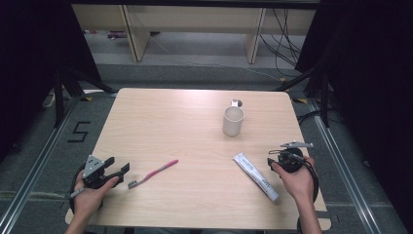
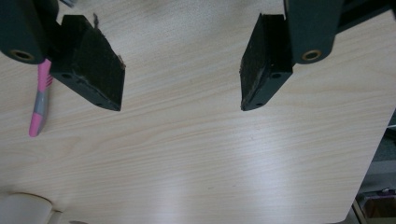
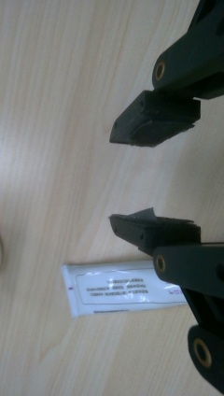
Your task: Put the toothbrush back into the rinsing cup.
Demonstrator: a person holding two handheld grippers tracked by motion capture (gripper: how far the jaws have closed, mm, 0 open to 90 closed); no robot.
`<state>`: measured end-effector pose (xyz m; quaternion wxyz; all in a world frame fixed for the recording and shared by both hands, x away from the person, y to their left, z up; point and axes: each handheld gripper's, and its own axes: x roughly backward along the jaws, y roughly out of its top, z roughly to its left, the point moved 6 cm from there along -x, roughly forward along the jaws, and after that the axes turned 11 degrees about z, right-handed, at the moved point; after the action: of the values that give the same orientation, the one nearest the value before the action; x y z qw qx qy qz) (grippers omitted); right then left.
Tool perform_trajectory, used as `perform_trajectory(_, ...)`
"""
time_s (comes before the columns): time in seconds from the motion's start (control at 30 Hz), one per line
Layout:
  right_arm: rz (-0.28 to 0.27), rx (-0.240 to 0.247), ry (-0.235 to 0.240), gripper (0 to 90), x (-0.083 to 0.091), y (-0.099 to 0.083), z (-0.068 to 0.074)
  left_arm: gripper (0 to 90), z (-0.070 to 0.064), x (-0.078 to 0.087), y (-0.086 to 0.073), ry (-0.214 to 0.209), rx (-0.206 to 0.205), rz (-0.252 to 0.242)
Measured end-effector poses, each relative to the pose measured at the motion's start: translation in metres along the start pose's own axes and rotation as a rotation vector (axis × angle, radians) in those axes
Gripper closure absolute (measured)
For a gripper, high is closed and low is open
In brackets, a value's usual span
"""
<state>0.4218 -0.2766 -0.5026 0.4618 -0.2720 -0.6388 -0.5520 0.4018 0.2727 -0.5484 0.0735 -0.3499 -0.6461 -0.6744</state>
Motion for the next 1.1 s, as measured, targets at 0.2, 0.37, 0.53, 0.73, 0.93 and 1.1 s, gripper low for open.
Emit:
perform_trajectory(0.2, 0.108, 0.041, 0.015, 58.7, 0.003, 0.005, -0.001, 30.5, 0.0, 0.0, 0.0, -0.005, 0.005, 0.009)
perform_trajectory(0.37, 0.35, 0.057, 0.029, 58.5, 0.003, 0.002, 0.005, 30.3, 0.0, -0.001, 0.0, -0.006, -0.006, 0.007)
perform_trajectory(0.53, 0.449, 0.168, 0.055, 57.2, 0.001, 0.004, 0.014, 30.1, -0.001, -0.001, 0.0, -0.003, -0.002, 0.009)
perform_trajectory(0.73, 0.533, 0.252, 0.079, 56.1, -0.004, 0.01, 0.039, 29.9, -0.001, -0.001, 0.0, -0.007, -0.012, 0.006)
perform_trajectory(0.93, 0.57, 0.29, 0.096, 55.0, -0.013, 0.012, 0.048, 29.8, -0.001, -0.001, 0.0, -0.008, -0.011, 0.007)
perform_trajectory(1.1, 0.605, 0.329, 0.083, 53.5, -0.022, 0.014, 0.049, 29.7, -0.002, -0.001, -0.001, 0.003, -0.01, 0.017)
